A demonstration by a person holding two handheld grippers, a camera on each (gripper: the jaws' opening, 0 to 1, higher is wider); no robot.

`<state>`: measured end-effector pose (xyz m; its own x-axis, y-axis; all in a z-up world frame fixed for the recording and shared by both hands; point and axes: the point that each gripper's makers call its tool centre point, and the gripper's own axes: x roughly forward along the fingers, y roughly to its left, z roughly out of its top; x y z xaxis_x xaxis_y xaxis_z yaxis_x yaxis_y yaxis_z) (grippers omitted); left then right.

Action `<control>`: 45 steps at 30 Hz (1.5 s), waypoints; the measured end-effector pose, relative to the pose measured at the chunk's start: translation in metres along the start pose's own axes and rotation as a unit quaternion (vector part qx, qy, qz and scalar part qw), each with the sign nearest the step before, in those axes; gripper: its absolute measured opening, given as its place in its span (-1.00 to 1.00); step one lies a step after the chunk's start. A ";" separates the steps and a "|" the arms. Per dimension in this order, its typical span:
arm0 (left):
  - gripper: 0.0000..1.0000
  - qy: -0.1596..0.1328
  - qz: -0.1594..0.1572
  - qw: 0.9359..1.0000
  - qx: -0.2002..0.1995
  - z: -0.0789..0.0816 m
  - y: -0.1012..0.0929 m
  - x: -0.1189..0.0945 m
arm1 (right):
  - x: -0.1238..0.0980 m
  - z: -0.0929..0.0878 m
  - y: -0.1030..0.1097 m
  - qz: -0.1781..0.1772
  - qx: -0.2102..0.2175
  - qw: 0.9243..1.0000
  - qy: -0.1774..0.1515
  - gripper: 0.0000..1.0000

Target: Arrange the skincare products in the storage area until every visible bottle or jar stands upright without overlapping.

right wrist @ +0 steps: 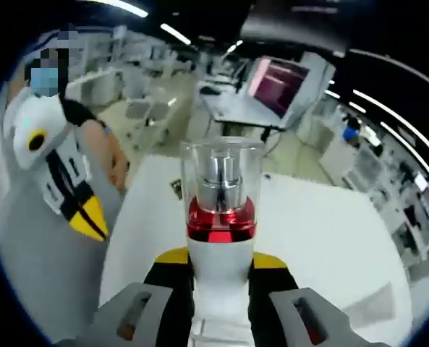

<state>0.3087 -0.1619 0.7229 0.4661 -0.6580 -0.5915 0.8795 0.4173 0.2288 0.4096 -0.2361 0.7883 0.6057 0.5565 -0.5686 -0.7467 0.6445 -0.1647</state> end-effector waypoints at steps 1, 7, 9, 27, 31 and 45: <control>-0.99 -0.005 -0.001 1.000 -0.002 0.002 -0.001 -0.001 | -0.007 0.004 0.003 -0.004 0.031 0.999 -0.018 -0.57; -0.91 -0.023 -0.001 1.000 -0.014 0.009 0.001 -0.002 | -0.041 0.015 0.014 -0.027 0.159 0.982 -0.097 -0.56; -0.89 -0.029 -0.005 0.999 -0.017 0.011 0.000 -0.003 | -0.050 0.015 0.021 -0.027 0.191 0.975 -0.112 -0.56; -0.03 -0.182 -0.079 0.968 -0.154 0.071 -0.004 -0.029 | -0.081 0.048 0.040 0.061 0.304 0.930 -0.199 -0.55; 0.11 -0.204 -0.125 0.940 -0.244 0.087 0.006 -0.043 | -0.083 0.054 0.049 0.103 0.318 0.922 -0.194 -0.55; -0.12 -0.265 -0.338 0.848 -0.311 0.127 -0.041 -0.075 | -0.094 0.069 0.117 0.271 0.310 0.895 -0.170 -0.54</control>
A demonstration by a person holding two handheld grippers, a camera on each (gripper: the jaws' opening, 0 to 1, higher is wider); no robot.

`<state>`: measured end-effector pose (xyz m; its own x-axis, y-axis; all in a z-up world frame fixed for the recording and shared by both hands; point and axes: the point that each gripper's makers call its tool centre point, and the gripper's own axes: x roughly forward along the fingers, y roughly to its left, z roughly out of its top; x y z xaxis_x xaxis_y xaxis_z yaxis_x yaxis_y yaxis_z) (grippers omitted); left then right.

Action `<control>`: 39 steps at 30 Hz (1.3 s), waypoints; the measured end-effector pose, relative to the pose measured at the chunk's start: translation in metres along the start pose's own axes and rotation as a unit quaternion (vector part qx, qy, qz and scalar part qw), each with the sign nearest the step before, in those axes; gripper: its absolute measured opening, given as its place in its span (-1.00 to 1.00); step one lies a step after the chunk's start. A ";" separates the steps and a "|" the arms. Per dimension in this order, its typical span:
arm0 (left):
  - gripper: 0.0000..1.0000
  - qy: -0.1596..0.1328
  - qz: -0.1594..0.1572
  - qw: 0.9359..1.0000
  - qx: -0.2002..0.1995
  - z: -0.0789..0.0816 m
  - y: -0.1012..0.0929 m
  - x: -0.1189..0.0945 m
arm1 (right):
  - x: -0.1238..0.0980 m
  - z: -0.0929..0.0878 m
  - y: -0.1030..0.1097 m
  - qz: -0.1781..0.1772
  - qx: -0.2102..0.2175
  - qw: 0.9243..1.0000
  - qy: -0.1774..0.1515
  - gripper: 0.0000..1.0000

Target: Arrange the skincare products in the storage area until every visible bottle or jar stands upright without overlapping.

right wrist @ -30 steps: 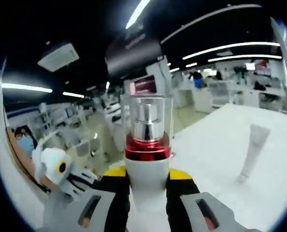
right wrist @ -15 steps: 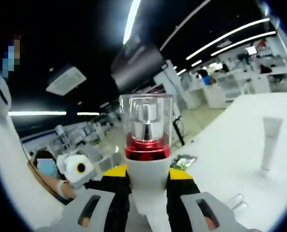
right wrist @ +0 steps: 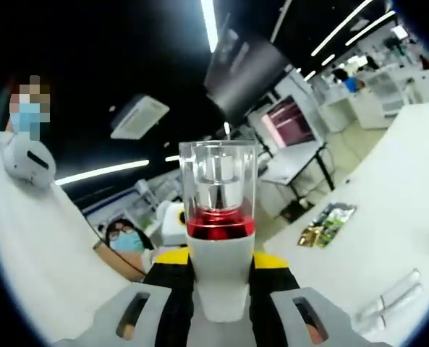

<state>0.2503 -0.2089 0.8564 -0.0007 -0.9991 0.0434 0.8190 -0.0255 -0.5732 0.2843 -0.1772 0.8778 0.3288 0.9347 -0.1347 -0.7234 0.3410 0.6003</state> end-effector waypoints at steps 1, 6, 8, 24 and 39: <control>-0.15 0.009 0.007 1.000 0.007 -0.004 0.003 0.000 | 0.001 -0.002 0.003 0.008 0.004 1.000 0.003 -0.53; -0.40 0.030 -0.015 0.999 -0.004 -0.012 -0.002 0.000 | 0.013 -0.012 0.014 0.035 0.008 0.999 0.010 -0.53; -0.39 0.041 0.000 0.999 0.016 -0.016 0.001 -0.002 | 0.016 -0.014 0.011 0.035 0.009 0.999 0.012 -0.52; -0.40 0.042 0.186 0.977 0.096 -0.009 0.051 -0.016 | 0.031 -0.004 -0.021 -0.089 0.038 0.994 -0.047 -0.30; -0.41 0.159 0.307 0.904 0.250 -0.037 0.080 -0.019 | 0.022 -0.025 -0.066 -0.248 0.192 0.946 -0.083 -0.30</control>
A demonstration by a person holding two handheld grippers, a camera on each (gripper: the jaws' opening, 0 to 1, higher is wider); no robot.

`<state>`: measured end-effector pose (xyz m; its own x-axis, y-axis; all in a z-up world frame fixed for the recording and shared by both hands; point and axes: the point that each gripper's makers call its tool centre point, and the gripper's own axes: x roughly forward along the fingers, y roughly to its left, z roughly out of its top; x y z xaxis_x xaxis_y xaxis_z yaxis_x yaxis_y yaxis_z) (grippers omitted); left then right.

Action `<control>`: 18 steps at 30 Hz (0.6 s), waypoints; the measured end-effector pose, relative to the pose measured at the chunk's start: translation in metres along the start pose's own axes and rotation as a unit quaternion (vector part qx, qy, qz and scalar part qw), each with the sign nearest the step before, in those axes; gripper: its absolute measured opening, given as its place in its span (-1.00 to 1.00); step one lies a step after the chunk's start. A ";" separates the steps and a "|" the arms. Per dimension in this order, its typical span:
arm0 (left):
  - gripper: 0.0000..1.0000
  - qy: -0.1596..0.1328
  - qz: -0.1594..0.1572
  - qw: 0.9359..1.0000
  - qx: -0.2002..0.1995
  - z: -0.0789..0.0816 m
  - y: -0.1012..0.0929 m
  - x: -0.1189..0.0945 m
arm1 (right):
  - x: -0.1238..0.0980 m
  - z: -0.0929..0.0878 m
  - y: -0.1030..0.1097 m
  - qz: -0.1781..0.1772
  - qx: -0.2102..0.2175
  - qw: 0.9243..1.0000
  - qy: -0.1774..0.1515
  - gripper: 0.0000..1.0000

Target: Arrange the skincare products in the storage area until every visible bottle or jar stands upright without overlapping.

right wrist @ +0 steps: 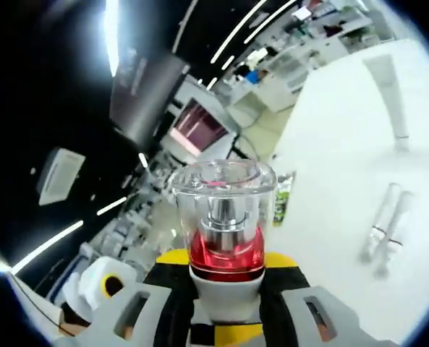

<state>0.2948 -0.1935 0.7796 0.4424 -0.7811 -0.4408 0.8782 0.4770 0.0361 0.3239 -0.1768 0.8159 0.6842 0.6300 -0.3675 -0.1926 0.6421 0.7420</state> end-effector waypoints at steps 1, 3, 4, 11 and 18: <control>-0.41 0.001 0.003 1.000 0.000 0.000 0.000 0.000 | 0.000 0.001 -0.001 -0.001 0.000 1.000 -0.003 -0.30; -0.41 0.005 0.007 1.000 0.001 -0.002 0.002 0.001 | -0.003 0.003 -0.003 -0.003 0.001 1.000 -0.005 -0.32; -0.43 0.005 0.016 1.000 0.002 -0.002 0.006 0.000 | -0.003 0.004 -0.003 -0.003 0.002 1.000 -0.006 -0.32; -0.44 0.023 0.022 0.999 0.004 -0.008 0.008 0.004 | -0.003 0.001 -0.004 -0.007 0.002 1.000 -0.007 -0.32; -0.44 0.029 0.022 0.999 -0.011 -0.009 0.008 0.003 | -0.003 0.001 -0.006 -0.013 -0.010 1.000 -0.016 -0.32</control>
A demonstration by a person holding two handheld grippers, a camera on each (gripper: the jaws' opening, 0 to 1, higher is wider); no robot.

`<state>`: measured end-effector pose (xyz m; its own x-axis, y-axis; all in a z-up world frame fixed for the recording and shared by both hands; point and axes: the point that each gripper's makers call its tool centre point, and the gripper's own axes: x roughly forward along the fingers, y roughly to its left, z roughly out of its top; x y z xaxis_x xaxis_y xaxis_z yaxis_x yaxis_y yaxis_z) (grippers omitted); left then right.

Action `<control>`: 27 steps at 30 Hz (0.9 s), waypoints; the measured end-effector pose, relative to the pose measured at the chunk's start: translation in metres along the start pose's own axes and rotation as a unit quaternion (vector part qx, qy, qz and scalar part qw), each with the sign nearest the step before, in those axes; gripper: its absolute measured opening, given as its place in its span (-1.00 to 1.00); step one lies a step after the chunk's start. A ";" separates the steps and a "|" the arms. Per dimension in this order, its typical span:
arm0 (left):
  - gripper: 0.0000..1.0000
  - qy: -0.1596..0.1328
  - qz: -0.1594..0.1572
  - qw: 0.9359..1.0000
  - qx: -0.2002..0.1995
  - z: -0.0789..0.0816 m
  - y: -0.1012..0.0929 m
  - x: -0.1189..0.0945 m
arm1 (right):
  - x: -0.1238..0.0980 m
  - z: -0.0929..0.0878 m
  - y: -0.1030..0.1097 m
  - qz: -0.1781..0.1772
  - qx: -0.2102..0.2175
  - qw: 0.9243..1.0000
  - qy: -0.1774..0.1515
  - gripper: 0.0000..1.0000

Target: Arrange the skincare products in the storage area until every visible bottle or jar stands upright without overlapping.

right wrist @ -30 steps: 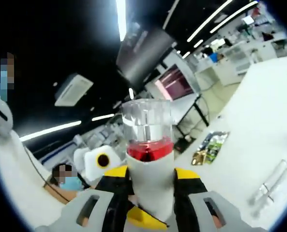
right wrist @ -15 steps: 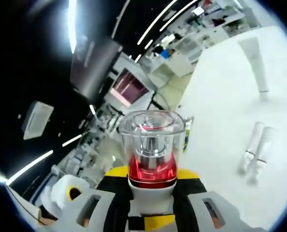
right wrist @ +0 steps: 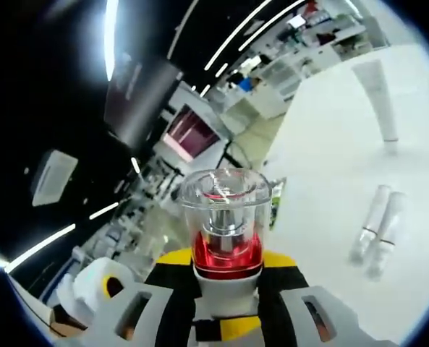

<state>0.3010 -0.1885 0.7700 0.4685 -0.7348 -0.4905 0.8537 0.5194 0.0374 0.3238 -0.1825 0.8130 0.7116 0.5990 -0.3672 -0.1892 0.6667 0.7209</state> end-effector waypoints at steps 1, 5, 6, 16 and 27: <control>-0.44 0.000 -0.001 1.000 -0.004 0.000 0.000 0.000 | 0.001 0.000 -0.002 -0.003 -0.007 1.000 0.001 -0.33; -0.44 -0.005 -0.010 0.999 -0.031 0.002 0.000 -0.001 | -0.001 -0.006 -0.003 -0.004 -0.014 1.000 0.008 -0.28; -0.44 -0.005 -0.010 0.999 -0.032 0.002 0.000 -0.001 | -0.003 -0.006 -0.004 -0.010 -0.020 1.000 0.009 -0.35; -0.42 -0.040 -0.002 0.999 -0.010 0.013 -0.005 -0.001 | -0.009 0.003 0.005 0.013 -0.068 0.998 -0.010 -0.52; -0.42 -0.086 -0.008 0.996 0.013 0.028 -0.008 -0.003 | -0.018 0.015 0.010 0.013 -0.187 0.982 -0.008 -0.52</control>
<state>0.2988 -0.2027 0.7957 0.4849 -0.8077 -0.3354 0.8660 0.4970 0.0550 0.3194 -0.1927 0.8355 0.7131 0.6128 -0.3405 -0.4400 0.7693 0.4632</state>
